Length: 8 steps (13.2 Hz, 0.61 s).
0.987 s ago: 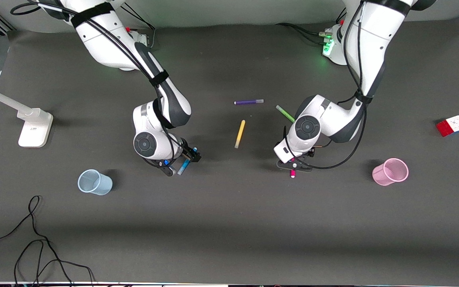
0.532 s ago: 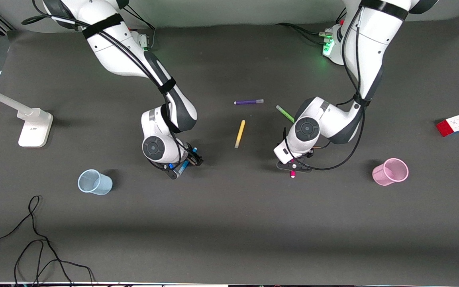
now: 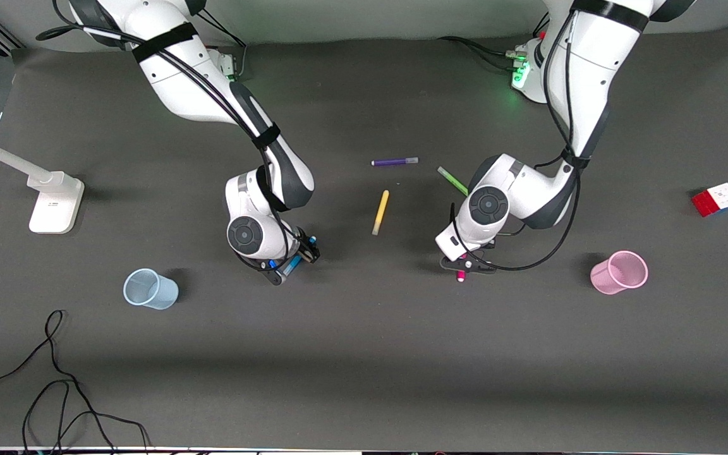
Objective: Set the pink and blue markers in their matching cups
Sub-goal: 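Grasp the pink marker with the left gripper while the right gripper grasps the blue marker, then lift the pink marker toward the pink cup while the right gripper lifts blue marker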
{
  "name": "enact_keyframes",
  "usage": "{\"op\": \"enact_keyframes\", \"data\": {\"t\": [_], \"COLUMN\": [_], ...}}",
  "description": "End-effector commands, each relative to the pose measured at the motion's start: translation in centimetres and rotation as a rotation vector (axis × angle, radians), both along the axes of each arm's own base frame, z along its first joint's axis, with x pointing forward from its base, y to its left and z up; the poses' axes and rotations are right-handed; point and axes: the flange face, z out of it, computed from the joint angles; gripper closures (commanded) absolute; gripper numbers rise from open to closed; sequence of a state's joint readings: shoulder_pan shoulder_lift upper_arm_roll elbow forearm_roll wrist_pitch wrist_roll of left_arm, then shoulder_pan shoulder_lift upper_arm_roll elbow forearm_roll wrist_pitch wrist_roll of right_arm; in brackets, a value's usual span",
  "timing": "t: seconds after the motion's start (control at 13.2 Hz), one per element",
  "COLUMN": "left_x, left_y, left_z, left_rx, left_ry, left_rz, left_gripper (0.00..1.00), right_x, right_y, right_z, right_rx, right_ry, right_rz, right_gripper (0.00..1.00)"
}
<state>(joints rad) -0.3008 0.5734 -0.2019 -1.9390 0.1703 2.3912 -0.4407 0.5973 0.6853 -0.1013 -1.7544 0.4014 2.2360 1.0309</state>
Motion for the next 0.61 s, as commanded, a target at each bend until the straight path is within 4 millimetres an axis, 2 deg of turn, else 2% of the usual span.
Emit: {"op": "enact_keyframes", "data": {"t": [0.0,0.08,0.15,0.23,0.38,0.53], "left_x": [1.1,1.5,1.8,2.3,3.0,4.3], "left_y": [2.0,2.7,3.7,5.1,7.5,10.9], "left_z": [4.8,6.9,9.2,11.5,16.3,21.4], "left_rx": [0.046,0.047,0.052,0.055,0.058,0.004], "left_ry": [-0.009,-0.02,-0.026,-0.034,-0.012,0.056], "left_rz": [0.032,0.046,0.066,0.093,0.107,0.111], "left_gripper": [0.94,0.96,0.96,0.97,0.99,1.0], "right_x": [0.8,2.3,3.8,5.9,9.9,12.4], "right_y": [-0.3,-1.4,-2.5,-3.9,-7.2,-11.9], "right_z": [0.9,2.5,5.3,9.3,18.7,28.0], "right_rx": [-0.006,-0.004,0.005,0.016,0.088,0.248], "right_ry": [-0.014,-0.036,-0.036,-0.035,0.036,0.1], "right_rz": [-0.048,-0.066,-0.087,-0.104,-0.169,-0.285], "right_gripper": [1.0,1.0,1.0,1.0,1.0,1.0]}}
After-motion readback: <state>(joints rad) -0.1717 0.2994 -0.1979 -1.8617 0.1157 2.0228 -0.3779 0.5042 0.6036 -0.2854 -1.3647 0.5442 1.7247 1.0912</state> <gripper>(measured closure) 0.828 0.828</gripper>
